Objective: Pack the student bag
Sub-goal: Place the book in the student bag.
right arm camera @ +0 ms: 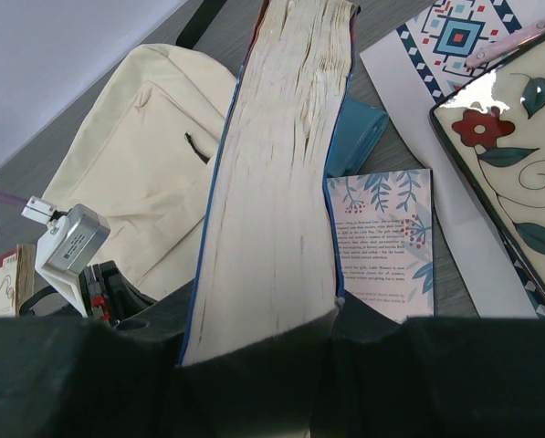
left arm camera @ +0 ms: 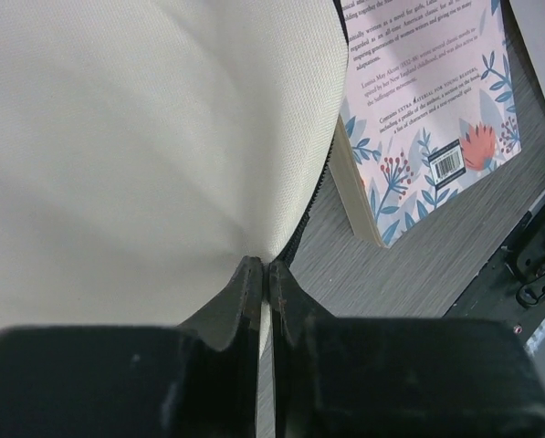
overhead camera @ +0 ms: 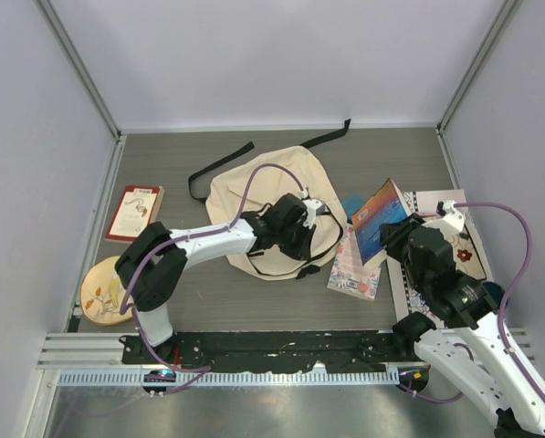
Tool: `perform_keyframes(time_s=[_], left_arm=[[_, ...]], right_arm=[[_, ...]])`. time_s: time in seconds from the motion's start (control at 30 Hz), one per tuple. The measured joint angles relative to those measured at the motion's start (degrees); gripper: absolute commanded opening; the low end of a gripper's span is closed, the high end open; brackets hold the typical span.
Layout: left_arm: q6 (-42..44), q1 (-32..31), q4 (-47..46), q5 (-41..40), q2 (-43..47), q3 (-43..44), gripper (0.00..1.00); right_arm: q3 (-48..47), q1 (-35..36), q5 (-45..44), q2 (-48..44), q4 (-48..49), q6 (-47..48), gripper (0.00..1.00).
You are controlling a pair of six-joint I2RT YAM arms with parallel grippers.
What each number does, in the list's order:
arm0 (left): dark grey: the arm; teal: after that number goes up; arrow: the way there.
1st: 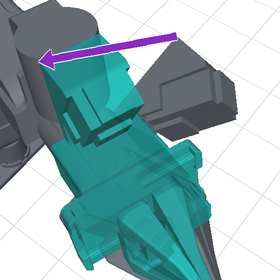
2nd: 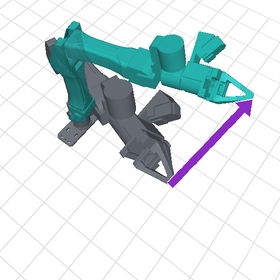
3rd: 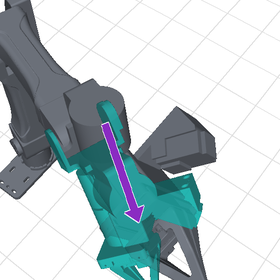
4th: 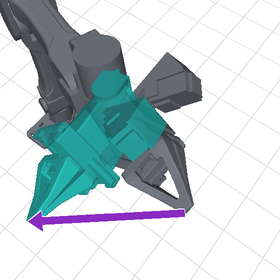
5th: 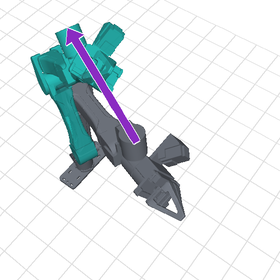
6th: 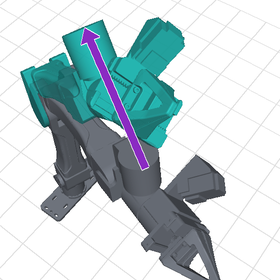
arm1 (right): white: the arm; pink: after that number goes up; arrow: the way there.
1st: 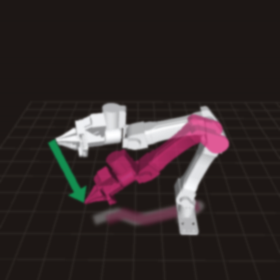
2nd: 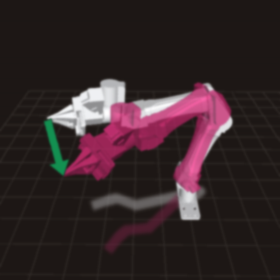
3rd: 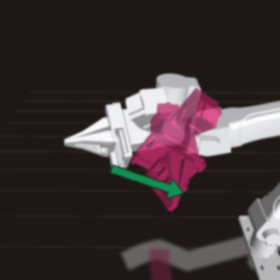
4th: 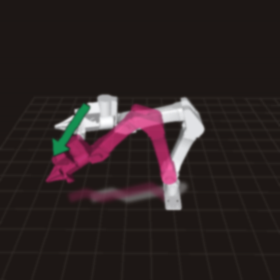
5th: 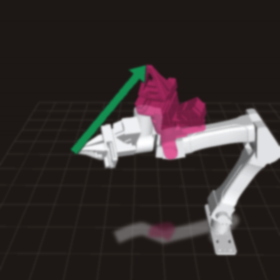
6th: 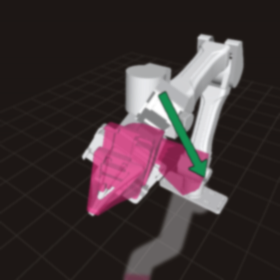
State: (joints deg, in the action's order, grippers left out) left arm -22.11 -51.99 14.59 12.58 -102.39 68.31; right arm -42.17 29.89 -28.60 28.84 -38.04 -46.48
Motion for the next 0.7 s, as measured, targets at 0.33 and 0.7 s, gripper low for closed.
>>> perform_keyframes(time_s=[0.33, 0.7], left_arm=[[0.04, 0.15, 0.46, -0.70, 0.02, 0.24, 0.00], [0.28, 2.01, 7.32, -5.09, 2.56, 6.99, 0.00]], right_arm=[[0.02, 0.00, 0.15, -0.61, -0.26, -0.20, 0.01], [0.02, -0.02, 3.23, -3.45, -1.09, -0.42, 0.01]])
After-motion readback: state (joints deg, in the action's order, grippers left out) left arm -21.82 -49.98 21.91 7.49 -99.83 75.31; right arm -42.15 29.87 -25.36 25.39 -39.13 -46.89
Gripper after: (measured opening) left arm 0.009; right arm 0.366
